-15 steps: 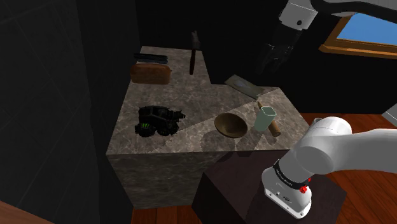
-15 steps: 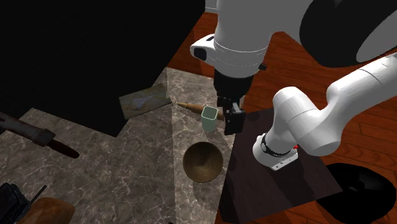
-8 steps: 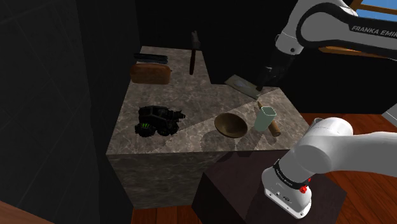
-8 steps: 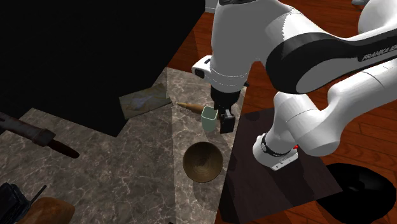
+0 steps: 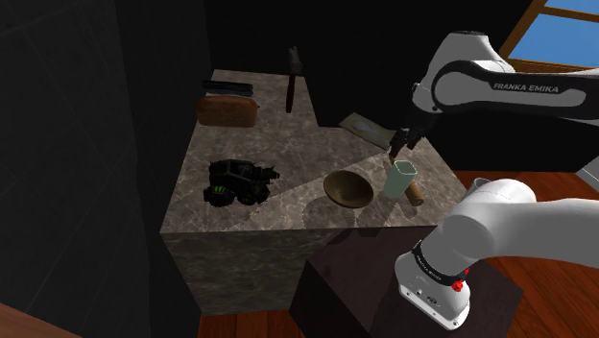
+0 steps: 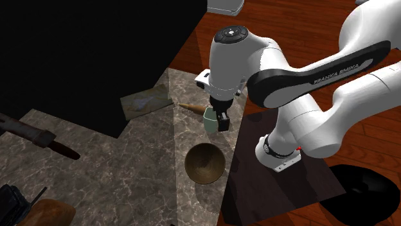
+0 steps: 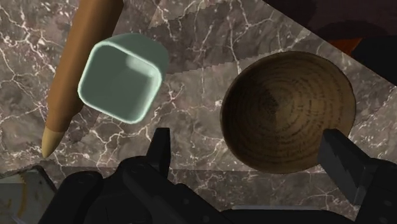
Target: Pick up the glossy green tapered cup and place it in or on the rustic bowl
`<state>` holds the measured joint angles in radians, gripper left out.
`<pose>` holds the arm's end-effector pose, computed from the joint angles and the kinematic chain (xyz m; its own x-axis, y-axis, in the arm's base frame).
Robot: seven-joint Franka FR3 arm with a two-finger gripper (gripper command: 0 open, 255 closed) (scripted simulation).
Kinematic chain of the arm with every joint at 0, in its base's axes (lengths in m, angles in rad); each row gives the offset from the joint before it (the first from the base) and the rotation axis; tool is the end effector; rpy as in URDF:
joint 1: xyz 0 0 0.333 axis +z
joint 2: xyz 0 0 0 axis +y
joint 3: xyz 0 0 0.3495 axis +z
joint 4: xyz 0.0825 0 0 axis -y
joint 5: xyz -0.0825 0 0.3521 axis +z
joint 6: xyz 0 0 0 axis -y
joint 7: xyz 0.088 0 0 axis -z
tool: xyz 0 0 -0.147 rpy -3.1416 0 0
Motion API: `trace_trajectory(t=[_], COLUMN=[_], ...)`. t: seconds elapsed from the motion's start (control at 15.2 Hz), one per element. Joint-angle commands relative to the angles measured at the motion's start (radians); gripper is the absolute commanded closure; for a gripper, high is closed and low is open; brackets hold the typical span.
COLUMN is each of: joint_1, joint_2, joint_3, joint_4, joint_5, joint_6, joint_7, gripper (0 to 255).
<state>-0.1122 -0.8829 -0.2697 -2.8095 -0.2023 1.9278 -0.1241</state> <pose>0.2111 -0.1036 0.4179 0.9961 -0.0881 -0.0062 -0.0882 -0.9959 -0.0195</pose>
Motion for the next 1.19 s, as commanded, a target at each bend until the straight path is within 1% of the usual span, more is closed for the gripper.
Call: trace_trajectory(t=[0.0, 0.2, 0.46, 0.92, 1.12], joint_1=[-0.023, -0.06, -0.108, -0.111, -0.111], joint_2=[0.028, 0.091, 0.218, 0.335, 0.346], joint_3=[-0.031, -0.083, -0.154, -0.188, -0.191], joint_4=[-0.048, -0.096, -0.135, -0.173, -0.175], joint_5=[-0.042, -0.106, -0.193, -0.225, -0.227], joint_6=[0.076, 0.187, 0.355, 0.509, 0.523], joint_7=[-0.026, -0.065, -0.113, -0.106, -0.106], gripper=[0, 0, 0, 0, 0])
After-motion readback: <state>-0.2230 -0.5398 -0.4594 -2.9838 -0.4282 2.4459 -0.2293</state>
